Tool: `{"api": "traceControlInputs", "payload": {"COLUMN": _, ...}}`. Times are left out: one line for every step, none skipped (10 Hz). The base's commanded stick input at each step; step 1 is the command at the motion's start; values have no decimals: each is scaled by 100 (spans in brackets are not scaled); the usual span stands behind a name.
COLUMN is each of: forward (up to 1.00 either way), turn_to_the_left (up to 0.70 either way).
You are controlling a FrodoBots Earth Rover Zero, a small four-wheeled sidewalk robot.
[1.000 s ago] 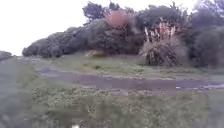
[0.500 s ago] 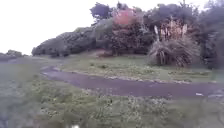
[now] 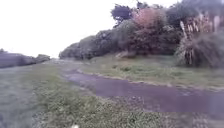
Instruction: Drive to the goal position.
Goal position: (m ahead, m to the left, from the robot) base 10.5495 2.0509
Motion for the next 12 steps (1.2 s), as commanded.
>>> {"api": "traceControlInputs", "payload": {"forward": 100, "turn_to_the_left": 10}}
{"api": "traceControlInputs", "payload": {"forward": 100, "turn_to_the_left": 20}}
{"api": "traceControlInputs", "payload": {"forward": 100, "turn_to_the_left": 38}}
{"api": "traceControlInputs", "payload": {"forward": 100, "turn_to_the_left": 39}}
{"api": "traceControlInputs", "payload": {"forward": 100, "turn_to_the_left": 40}}
{"api": "traceControlInputs", "payload": {"forward": 100, "turn_to_the_left": 40}}
{"api": "traceControlInputs", "payload": {"forward": 100, "turn_to_the_left": 38}}
{"api": "traceControlInputs", "payload": {"forward": 100, "turn_to_the_left": 20}}
{"api": "traceControlInputs", "payload": {"forward": 100, "turn_to_the_left": 3}}
{"api": "traceControlInputs", "payload": {"forward": 100, "turn_to_the_left": 0}}
{"api": "traceControlInputs", "payload": {"forward": 100, "turn_to_the_left": 0}}
{"api": "traceControlInputs", "payload": {"forward": 100, "turn_to_the_left": 0}}
